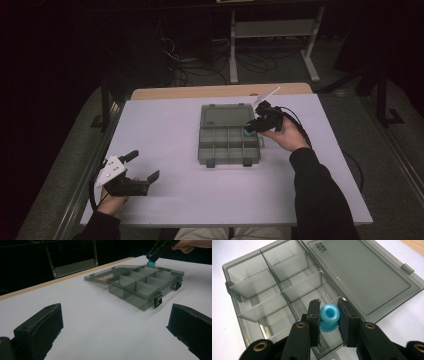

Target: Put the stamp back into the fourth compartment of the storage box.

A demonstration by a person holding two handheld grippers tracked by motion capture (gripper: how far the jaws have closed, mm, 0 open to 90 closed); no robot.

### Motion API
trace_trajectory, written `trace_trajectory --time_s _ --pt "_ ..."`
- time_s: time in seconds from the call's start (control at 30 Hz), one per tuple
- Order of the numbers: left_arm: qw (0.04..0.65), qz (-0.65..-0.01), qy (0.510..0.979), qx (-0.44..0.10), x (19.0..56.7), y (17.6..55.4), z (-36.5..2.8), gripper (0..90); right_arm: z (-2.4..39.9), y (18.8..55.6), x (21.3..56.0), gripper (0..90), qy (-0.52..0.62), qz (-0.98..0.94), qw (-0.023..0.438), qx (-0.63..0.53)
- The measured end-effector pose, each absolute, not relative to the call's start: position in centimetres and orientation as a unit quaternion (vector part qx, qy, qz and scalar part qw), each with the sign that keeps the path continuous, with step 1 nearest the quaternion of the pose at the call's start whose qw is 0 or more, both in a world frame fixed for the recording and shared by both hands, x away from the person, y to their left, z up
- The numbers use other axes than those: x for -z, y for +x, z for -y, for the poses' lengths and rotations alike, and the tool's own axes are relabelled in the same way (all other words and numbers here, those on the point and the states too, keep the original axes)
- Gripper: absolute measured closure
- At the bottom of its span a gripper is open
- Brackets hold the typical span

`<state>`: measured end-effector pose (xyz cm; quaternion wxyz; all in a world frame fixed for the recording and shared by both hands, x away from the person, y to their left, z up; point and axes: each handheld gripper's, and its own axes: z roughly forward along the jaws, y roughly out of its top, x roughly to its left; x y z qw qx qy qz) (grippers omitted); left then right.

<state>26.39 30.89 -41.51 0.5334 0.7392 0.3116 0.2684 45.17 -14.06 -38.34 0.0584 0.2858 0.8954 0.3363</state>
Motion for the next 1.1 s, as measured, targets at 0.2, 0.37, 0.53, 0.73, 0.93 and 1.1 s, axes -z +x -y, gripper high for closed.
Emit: trace_trajectory --time_s 0.2,0.37,0.53,0.73,0.93,1.1 --pt "0.534 -0.312 0.739 -0.269 41.5 26.4 -30.9 0.0 13.8 45.3 38.6 70.2 0.287 -0.898 0.06 -0.328" --pt "0.533 -0.312 0.739 -0.27 41.5 26.4 -30.9 0.0 14.0 45.5 38.7 51.0 0.307 -0.892 0.047 -0.327" --pt "0.533 -0.312 0.739 -0.27 41.5 26.4 -30.9 0.0 14.5 45.2 38.1 27.2 0.317 -0.881 0.052 -0.347" --pt "0.532 -0.313 0.739 -0.27 41.5 26.3 -30.9 0.0 15.2 45.1 37.3 5.9 0.33 -0.864 0.062 -0.375" --pt "0.533 -0.315 0.737 -0.272 41.5 26.3 -31.0 0.0 15.7 44.8 37.1 0.0 0.337 -0.857 0.065 -0.385" --pt "0.532 -0.315 0.737 -0.272 41.5 26.3 -30.9 0.0 16.2 44.4 37.2 0.0 0.341 -0.852 0.066 -0.392"
